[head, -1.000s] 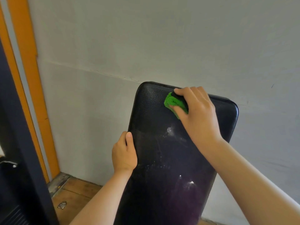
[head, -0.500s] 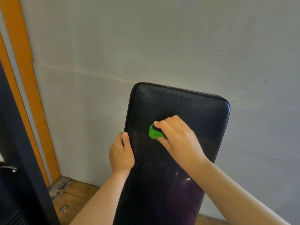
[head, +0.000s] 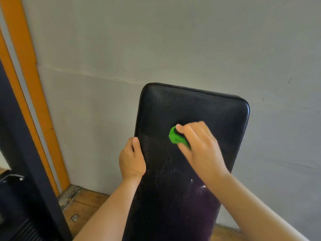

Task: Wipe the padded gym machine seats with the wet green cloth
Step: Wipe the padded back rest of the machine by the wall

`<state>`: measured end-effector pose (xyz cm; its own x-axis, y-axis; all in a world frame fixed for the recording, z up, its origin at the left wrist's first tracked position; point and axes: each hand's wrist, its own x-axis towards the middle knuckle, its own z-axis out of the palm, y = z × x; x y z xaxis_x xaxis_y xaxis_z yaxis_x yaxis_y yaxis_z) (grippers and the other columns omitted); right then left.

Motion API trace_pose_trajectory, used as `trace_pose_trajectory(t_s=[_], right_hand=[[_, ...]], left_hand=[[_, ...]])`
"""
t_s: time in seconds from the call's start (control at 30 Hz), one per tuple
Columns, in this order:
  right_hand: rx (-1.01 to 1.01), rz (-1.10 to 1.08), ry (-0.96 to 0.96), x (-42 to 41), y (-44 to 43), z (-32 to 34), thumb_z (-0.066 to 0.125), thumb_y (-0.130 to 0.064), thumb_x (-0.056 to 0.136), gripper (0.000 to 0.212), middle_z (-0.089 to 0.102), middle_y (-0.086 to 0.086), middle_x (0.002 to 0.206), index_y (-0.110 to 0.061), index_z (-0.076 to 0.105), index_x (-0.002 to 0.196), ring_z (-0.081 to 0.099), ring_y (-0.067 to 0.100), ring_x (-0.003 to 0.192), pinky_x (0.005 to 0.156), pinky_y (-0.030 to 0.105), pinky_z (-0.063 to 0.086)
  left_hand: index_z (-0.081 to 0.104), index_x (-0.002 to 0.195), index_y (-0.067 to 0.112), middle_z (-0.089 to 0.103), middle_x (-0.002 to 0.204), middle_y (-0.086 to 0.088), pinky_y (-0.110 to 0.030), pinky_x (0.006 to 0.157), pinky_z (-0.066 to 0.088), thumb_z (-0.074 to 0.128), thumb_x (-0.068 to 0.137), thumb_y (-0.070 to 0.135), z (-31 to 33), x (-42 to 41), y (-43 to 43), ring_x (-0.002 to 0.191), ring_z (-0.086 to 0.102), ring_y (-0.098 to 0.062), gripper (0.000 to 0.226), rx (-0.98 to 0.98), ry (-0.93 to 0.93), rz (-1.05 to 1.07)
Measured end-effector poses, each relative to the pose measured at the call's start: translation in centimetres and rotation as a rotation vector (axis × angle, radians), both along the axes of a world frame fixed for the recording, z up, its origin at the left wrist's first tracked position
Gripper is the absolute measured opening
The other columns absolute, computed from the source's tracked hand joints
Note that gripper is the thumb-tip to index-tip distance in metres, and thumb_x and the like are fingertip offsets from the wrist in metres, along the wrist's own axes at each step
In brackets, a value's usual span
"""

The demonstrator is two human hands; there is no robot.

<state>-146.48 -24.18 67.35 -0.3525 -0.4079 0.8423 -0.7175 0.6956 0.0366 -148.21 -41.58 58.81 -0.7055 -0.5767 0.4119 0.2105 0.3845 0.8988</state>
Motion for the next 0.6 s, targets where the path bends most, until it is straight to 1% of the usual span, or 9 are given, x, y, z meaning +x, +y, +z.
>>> trace_pose_trajectory(t_s=[0.07,0.13,0.2,0.27,0.33,0.4,0.5,0.6], right_hand=[[0.079,0.002,-0.028,0.6,-0.3,-1.5,0.081,-0.004,0.074,0.034,0.063,0.005,0.091,-0.004,0.066,0.105,0.057,0.024,0.080,0.068,0.035,0.053],[0.123,-0.002,-0.047,0.8,-0.3,-2.1,0.084,-0.006,0.071,0.036,0.064,0.004,0.088,-0.006,0.067,0.103,0.058,0.023,0.077,0.063,0.035,0.054],[0.108,-0.010,-0.041,0.7,-0.1,-1.5,0.086,-0.007,0.069,0.037,0.063,0.003,0.086,-0.006,0.067,0.101,0.058,0.024,0.076,0.062,0.036,0.054],[0.023,-0.027,-0.021,0.2,0.3,0.0,0.084,-0.005,0.070,0.034,0.062,0.005,0.085,-0.005,0.066,0.099,0.056,0.026,0.077,0.066,0.035,0.050],[-0.081,-0.061,-0.003,-0.5,0.7,2.1,0.081,-0.004,0.072,0.032,0.061,0.007,0.086,-0.003,0.065,0.099,0.054,0.028,0.081,0.069,0.033,0.044],[-0.137,-0.109,0.006,-0.9,0.8,3.9,0.079,-0.004,0.074,0.032,0.061,0.008,0.089,-0.002,0.064,0.102,0.054,0.029,0.085,0.070,0.033,0.042],[-0.157,-0.143,-0.015,-0.5,0.4,4.1,0.077,-0.002,0.073,0.031,0.061,0.007,0.089,-0.003,0.063,0.101,0.054,0.028,0.086,0.067,0.037,0.046],[-0.116,-0.104,-0.081,0.5,-0.2,2.1,0.080,-0.001,0.067,0.033,0.059,0.005,0.084,-0.006,0.063,0.095,0.054,0.026,0.080,0.060,0.035,0.047]], left_hand=[[0.038,0.064,0.022,0.043,0.063,0.000,-0.020,0.054,0.032,0.026,0.103,0.033,0.1,0.0,0.0,0.059,0.043,-0.011,0.042,-0.006,-0.018,0.008],[0.039,0.065,0.021,0.044,0.063,-0.001,-0.021,0.054,0.033,0.025,0.103,0.034,0.0,0.0,0.0,0.060,0.043,-0.011,0.043,-0.012,-0.013,0.008],[0.041,0.066,0.020,0.045,0.064,0.000,-0.013,0.052,0.032,0.026,0.103,0.033,-0.1,-0.1,-0.1,0.061,0.044,-0.010,0.042,-0.015,-0.018,0.013],[0.045,0.069,0.017,0.048,0.066,0.000,-0.011,0.054,0.032,0.026,0.103,0.033,-0.2,-0.2,-0.1,0.062,0.046,-0.009,0.043,-0.011,-0.021,0.013],[0.047,0.070,0.016,0.050,0.068,-0.001,-0.017,0.058,0.037,0.025,0.103,0.036,-0.2,-0.4,-0.1,0.065,0.049,-0.010,0.044,0.001,-0.019,0.012],[0.045,0.069,0.017,0.050,0.068,-0.002,-0.021,0.059,0.038,0.025,0.103,0.037,-0.4,-0.5,-0.1,0.065,0.049,-0.011,0.044,0.007,-0.019,0.020],[0.043,0.066,0.018,0.048,0.066,-0.003,-0.023,0.058,0.038,0.025,0.104,0.036,-0.5,-0.5,-0.2,0.063,0.047,-0.012,0.045,0.004,-0.013,0.027],[0.043,0.066,0.017,0.049,0.066,-0.005,-0.025,0.057,0.038,0.025,0.104,0.036,-0.5,-0.5,-0.1,0.063,0.047,-0.013,0.046,0.008,-0.004,0.025]])
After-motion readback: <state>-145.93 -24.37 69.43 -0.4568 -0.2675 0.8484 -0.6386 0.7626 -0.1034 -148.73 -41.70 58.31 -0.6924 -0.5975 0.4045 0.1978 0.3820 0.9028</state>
